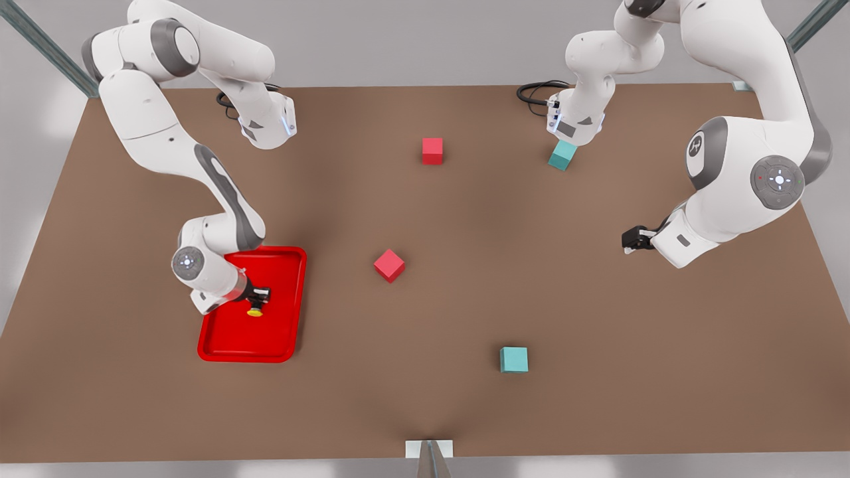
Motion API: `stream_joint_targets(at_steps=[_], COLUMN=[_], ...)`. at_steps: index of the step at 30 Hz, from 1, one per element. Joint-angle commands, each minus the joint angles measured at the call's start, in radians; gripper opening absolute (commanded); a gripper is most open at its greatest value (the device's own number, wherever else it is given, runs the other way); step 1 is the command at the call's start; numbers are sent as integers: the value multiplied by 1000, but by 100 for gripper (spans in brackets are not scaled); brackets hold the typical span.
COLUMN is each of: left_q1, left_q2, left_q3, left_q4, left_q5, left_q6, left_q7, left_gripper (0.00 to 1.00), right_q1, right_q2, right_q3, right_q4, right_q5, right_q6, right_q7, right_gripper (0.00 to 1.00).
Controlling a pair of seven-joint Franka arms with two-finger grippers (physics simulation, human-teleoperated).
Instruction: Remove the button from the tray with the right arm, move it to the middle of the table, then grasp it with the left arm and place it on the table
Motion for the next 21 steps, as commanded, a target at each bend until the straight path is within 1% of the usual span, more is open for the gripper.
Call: stream_joint_targets(at_steps=[1, 3, 6, 8, 9, 16, 18, 20, 21], left_q1=[-1, -1, -2, -2, -2, -2, -1, -2, -2], left_q2=[-2, -2, -2, -4, -4, -4, -4, -4, -4], left_q3=[0, -2, -2, -2, -2, -2, -2, -2, -2], left_q4=[0, 1, 2, 2, 2, 2, 2, 2, 2], left_q5=[1, 1, 1, 1, 1, 1, 1, 1, 1], left_q6=[-4, -4, -5, -8, -8, -8, -12, -12, -12], left_q7=[-5, -5, -7, -7, -7, -7, -7, -7, -7], left_gripper=[100, 100, 100, 100, 100, 100, 100, 100, 100], right_q1=[0, 15, 17, 18, 15, 17, 30, 73, 73], right_q2=[-13, -17, -15, -17, -17, -17, -17, -17, -17], right_q3=[16, 19, 71, 74, 91, 101, 120, 126, 158], right_q4=[5, 65, 120, 121, 127, 141, 183, 193, 218], right_q5=[-13, -13, -11, -13, -11, -11, -11, -11, -11], right_q6=[-31, -91, -108, -108, -106, -106, -155, -163, -209], right_q7=[-7, -17, -25, -25, -25, -17, 15, 99, 142], right_gripper=[43, 43, 44, 43, 43, 41, 41, 41, 41])
